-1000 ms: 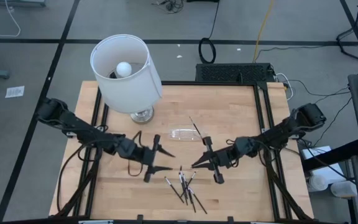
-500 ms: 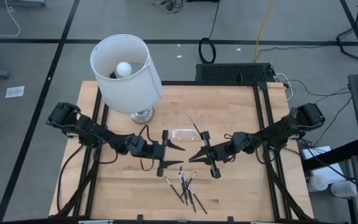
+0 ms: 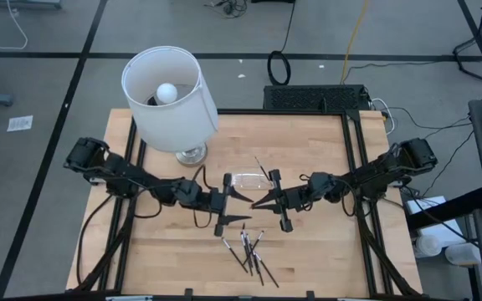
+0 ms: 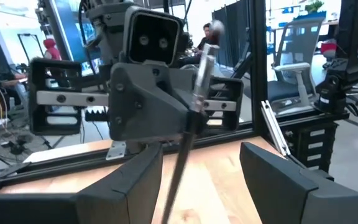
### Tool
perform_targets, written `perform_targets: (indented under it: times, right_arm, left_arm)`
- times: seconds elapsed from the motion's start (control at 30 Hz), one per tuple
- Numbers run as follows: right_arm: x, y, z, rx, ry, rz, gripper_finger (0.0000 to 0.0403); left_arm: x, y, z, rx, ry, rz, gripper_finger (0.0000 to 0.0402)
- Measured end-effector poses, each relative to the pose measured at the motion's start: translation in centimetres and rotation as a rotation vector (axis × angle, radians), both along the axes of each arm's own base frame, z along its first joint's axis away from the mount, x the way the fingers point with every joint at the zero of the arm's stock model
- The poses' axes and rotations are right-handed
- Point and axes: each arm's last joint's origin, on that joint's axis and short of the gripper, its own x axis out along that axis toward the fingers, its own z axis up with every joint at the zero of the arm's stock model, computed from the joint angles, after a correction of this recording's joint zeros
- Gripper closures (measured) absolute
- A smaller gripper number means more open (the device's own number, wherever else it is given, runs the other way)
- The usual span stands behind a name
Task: Sort items
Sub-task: Put the eyeshadow brush into the transparent organizer
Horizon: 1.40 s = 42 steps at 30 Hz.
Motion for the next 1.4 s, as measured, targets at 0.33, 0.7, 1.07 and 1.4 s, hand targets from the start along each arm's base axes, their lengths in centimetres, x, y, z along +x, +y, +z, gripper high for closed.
perform_targets:
  times: [0.33,0.7,1.07,1.4]
  right_arm:
    - [0.0,-0.2,0.1,0.002,-0.011,-0.037,0.0403]
    - [0.2,-0.8,0.1,0.005,-0.007,-0.071,0.0403]
    - [0.2,-0.9,0.1,0.003,-0.008,-0.072,0.0403]
    - [0.2,-0.8,0.0,0.002,0.005,-0.066,0.0402]
  left_arm:
    - [0.5,1.6,0.2,-0.032,-0.006,-0.011,0.0179]
    - [0.7,2.5,0.2,-0.042,-0.009,-0.029,0.0182]
    - [0.7,2.7,0.3,-0.030,-0.013,-0.028,0.0308]
    - [0.6,2.5,0.0,0.044,0.004,-0.072,0.0389]
